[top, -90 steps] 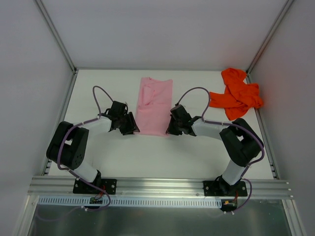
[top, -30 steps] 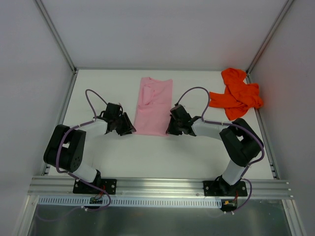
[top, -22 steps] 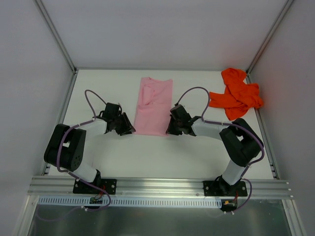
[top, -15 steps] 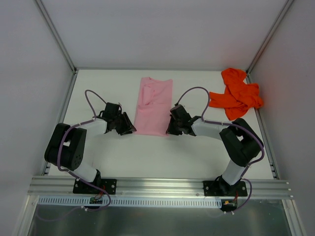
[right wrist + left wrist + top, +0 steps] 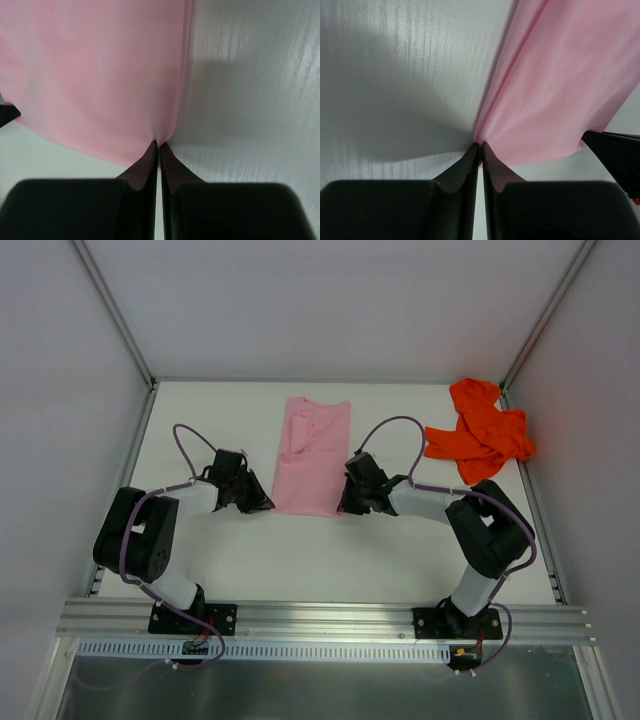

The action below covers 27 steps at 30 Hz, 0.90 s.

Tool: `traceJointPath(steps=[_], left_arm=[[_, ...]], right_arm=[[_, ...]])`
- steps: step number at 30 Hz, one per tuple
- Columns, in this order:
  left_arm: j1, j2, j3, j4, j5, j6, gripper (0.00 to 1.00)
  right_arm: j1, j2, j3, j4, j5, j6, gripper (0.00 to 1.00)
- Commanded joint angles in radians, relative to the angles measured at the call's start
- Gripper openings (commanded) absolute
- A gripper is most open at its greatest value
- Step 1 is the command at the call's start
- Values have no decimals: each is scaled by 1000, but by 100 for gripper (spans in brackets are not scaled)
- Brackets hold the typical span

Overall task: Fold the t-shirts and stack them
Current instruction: Grab one side of the 2/3 rectangular tshirt with both arms

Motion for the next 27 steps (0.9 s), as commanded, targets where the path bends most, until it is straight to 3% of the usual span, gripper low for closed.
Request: traceJointPath(steps=[1,2,12,27], left_arm=[[-5,67,-53,-70,-75,30,5],[-5,67,-50,-69,-74,32,0],[-16,-42,-102,-102,-86,36,0],[-199,-385,-231,-245,-241,-95,0]], right_arm=[[6,32,10,-53,36,-17,2],[6,30,10,-54,35,-17,1],[6,-21,-52,-33,6,-29,1],[87,-267,-241,-77,44,-12,1]])
